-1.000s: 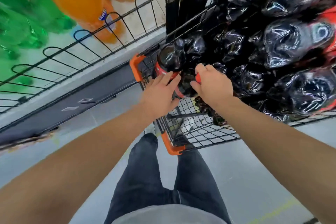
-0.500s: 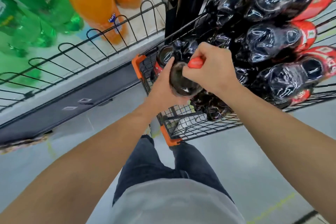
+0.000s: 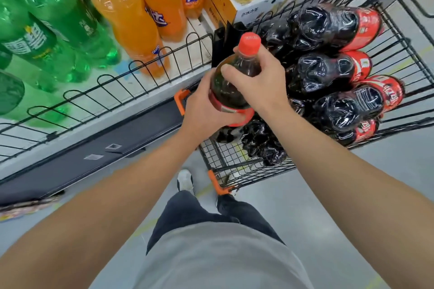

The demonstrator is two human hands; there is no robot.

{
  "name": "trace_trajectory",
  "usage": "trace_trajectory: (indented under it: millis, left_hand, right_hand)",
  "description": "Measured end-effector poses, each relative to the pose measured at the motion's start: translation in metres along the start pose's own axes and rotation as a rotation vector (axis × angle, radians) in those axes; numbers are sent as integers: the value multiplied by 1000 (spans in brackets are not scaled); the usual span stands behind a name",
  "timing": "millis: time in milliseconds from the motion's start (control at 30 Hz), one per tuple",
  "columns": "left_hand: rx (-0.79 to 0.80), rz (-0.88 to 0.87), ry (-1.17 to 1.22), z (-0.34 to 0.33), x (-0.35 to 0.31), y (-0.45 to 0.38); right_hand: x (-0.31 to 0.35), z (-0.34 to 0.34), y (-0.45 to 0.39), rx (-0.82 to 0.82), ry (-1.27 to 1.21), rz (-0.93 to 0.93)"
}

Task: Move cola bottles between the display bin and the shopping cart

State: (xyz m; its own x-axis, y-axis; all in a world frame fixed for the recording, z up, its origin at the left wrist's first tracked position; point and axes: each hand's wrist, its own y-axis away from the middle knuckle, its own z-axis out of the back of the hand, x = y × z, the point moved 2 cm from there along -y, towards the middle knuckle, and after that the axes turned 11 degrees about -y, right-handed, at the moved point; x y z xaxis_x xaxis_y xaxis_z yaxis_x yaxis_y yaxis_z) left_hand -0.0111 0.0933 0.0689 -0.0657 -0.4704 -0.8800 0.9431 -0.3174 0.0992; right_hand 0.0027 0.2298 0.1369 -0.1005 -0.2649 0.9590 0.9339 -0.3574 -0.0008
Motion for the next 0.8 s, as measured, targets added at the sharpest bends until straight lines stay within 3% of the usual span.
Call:
trace_trajectory:
  millis: [100,233,367,467,600,800]
  left_hand:
    - [3,-31,18,1,0,8]
    - [143,-33,-18,11,13,2]
    - [211,116,-192,21,52,6]
    - [237,176,-127,21,72,12]
    - [154,191,-19,15,67,11]
    - [0,130,-206,-2,48,14]
  right_hand:
    - [-3,-3,3,-94,-90,-7]
    - [-11,11,-6,-222,-340,-129]
    - [-9,26,-16,-280,-562,-251]
    - [-8,38,-23,-354,-712,-342]
    - [-10,49,-33,-421,-754,-431]
    - [-14,53,-44,-529,-776,-579]
